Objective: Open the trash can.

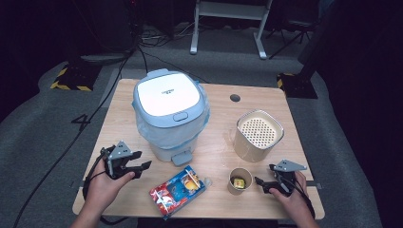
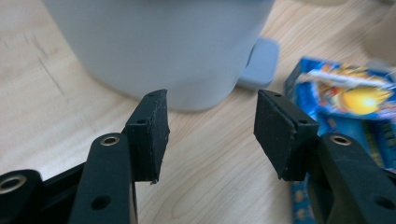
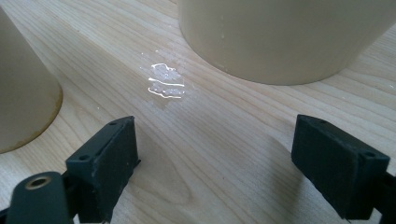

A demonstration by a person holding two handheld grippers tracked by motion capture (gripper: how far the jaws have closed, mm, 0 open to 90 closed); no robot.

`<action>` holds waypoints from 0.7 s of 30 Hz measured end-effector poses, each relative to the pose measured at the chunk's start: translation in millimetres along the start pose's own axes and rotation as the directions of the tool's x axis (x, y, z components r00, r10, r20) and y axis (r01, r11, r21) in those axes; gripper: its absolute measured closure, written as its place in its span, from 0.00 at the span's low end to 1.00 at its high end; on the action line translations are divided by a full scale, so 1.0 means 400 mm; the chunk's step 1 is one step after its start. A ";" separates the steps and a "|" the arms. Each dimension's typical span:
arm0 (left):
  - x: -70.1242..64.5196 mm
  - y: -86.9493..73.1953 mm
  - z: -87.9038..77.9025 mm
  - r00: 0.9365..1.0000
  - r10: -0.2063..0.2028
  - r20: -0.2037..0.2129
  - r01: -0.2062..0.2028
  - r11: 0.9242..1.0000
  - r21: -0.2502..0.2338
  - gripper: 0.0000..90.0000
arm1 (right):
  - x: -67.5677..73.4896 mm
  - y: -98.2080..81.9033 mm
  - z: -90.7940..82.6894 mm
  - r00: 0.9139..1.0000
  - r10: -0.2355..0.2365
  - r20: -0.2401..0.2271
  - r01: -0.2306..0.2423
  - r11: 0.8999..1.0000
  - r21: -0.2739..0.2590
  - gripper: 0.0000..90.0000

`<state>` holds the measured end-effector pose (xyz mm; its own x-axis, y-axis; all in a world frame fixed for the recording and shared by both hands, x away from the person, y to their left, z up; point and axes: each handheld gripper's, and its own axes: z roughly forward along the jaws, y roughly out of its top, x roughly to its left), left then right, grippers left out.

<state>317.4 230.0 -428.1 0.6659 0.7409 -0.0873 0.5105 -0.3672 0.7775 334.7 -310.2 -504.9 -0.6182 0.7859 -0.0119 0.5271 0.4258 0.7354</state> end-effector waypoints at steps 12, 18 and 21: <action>-0.029 0.129 -0.100 1.000 0.004 0.023 -0.001 0.989 -0.151 0.57 | 0.000 0.000 0.000 1.000 0.000 0.000 0.000 1.000 0.000 0.16; -0.039 0.186 -0.126 0.998 0.011 0.062 0.001 0.982 -0.190 0.63 | 0.000 0.000 0.000 1.000 0.000 0.000 0.000 1.000 0.000 0.16; -0.047 0.206 -0.136 0.998 0.021 0.063 -0.007 0.978 -0.207 0.69 | 0.000 0.000 0.000 1.000 0.000 0.000 0.000 1.000 0.000 0.16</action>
<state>317.3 216.1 -328.5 0.7091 0.6964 -0.1102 0.3820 -0.2481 0.8902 334.7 -310.2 -504.9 -0.6185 0.7857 -0.0116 0.5272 0.4258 0.7354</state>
